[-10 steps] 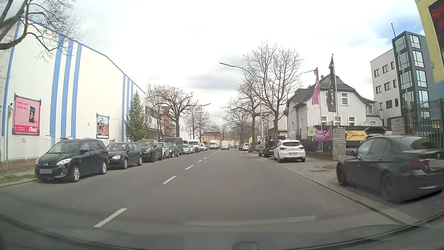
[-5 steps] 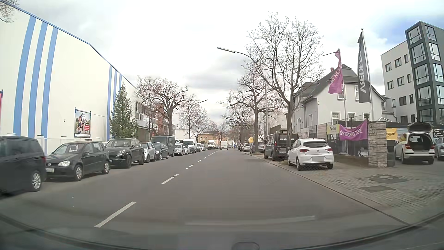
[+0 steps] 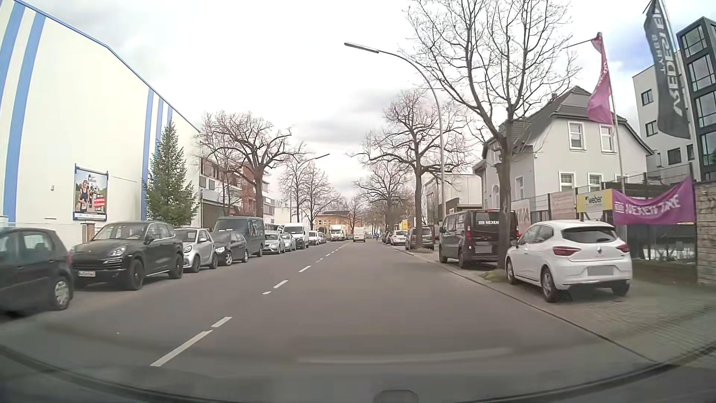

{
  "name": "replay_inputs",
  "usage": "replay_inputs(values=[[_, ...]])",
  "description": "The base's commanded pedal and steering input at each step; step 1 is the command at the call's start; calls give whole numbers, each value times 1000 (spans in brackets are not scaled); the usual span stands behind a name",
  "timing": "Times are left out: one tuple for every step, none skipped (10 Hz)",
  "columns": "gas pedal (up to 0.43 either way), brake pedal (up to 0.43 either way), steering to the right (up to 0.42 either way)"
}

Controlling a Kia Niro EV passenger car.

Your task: Follow the waypoints while adhering to traffic rules and regulations

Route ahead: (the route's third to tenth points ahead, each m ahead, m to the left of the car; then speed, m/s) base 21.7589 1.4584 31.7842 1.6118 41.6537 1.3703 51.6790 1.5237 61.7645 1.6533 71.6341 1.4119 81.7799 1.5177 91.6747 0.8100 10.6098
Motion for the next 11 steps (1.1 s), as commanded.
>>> replay_inputs(values=[[39, 0, 5], [39, 0, 5], [39, 0, 5], [39, 0, 5], [39, 0, 5], [39, 0, 5], [39, 0, 4], [39, 0, 4], [28, 0, 3], [0, 0, 3], [0, 0, 3]])
